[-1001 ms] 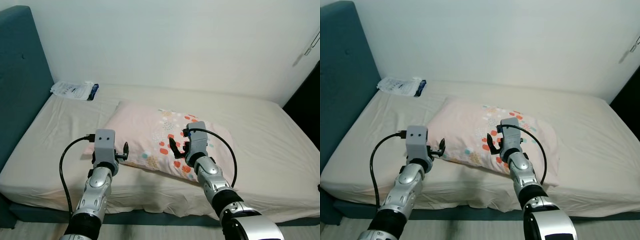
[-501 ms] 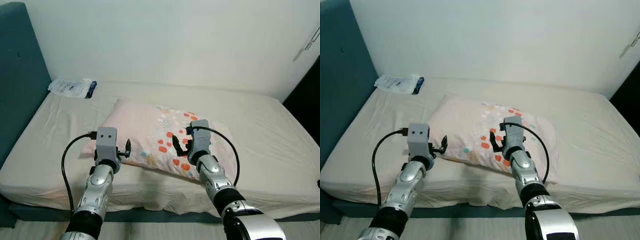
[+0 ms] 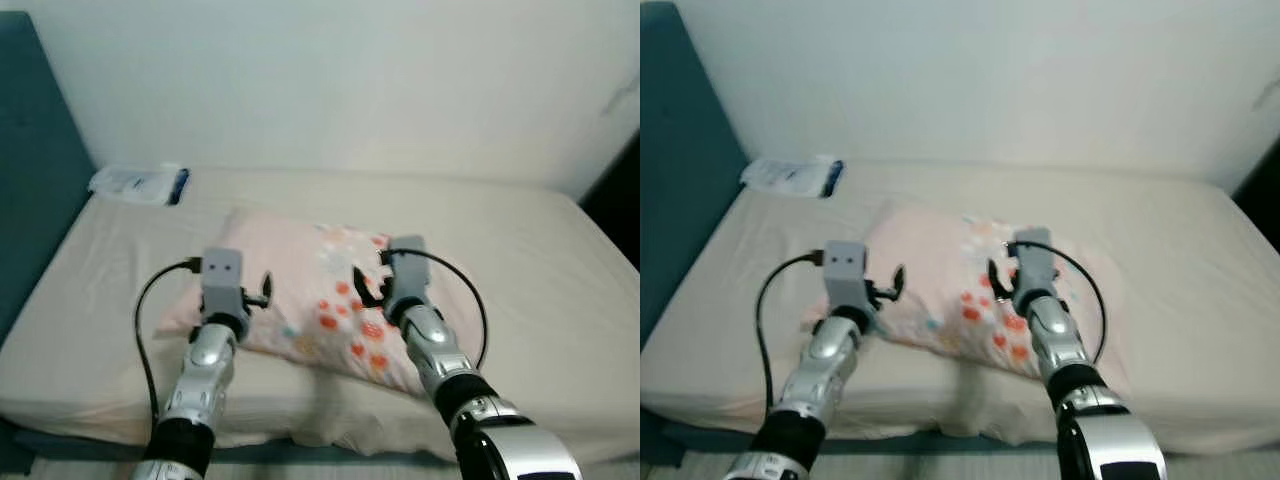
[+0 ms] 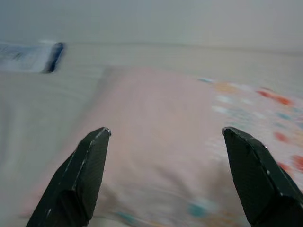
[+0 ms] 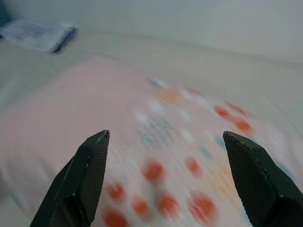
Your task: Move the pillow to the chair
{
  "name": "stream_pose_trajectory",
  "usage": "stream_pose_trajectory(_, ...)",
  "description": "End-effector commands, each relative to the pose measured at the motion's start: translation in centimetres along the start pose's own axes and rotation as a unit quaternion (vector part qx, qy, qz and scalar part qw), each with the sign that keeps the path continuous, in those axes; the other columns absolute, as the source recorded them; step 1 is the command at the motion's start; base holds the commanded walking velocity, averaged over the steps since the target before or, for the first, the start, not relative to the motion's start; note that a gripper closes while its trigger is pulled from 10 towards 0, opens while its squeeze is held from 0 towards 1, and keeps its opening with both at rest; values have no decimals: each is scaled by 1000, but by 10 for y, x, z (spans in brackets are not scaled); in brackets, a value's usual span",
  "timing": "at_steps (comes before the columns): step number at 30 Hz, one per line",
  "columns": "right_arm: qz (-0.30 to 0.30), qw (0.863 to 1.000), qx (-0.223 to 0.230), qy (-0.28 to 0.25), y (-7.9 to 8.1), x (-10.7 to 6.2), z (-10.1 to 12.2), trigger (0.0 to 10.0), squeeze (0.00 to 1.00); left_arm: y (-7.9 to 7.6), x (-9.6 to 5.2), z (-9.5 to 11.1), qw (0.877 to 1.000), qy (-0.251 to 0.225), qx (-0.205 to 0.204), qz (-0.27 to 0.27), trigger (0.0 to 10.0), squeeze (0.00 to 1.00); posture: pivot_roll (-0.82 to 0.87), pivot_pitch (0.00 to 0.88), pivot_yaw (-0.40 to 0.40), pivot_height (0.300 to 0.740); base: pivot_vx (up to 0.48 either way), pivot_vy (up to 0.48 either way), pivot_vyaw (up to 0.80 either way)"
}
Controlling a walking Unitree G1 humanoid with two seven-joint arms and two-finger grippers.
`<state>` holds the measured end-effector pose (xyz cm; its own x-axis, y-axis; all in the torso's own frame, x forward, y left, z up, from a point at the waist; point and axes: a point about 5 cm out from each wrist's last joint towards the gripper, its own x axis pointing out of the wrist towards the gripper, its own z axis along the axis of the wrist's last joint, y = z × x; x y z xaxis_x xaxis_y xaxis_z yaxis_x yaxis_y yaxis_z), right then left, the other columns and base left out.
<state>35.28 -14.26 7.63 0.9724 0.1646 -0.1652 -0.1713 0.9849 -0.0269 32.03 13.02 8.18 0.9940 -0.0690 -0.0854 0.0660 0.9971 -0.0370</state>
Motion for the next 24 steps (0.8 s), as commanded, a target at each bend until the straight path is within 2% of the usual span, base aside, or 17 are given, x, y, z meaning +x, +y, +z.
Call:
stream_pose_trajectory(1, 8, 1000, 7, -3, 8, 1, 0, 10000, 0, 7, -2, -2, 1000, 2, -4, 11, 10000, 0, 25, 0, -84, 740, 446, 0, 0)
stream_pose_trajectory(8, 8, 1000, 7, -3, 8, 1, 0, 10000, 0, 7, -2, -2, 1000, 3, -7, 12, 10000, 0, 27, 0, -86, 740, 402, 0, 0)
stream_pose_trajectory(24, 9, 1000, 10, -2, 10, 0, -1, 10000, 0, 8, -3, -5, 1000, 8, 6, 10, 10000, 0, 30, 0, -80, 740, 0, 0, 0)
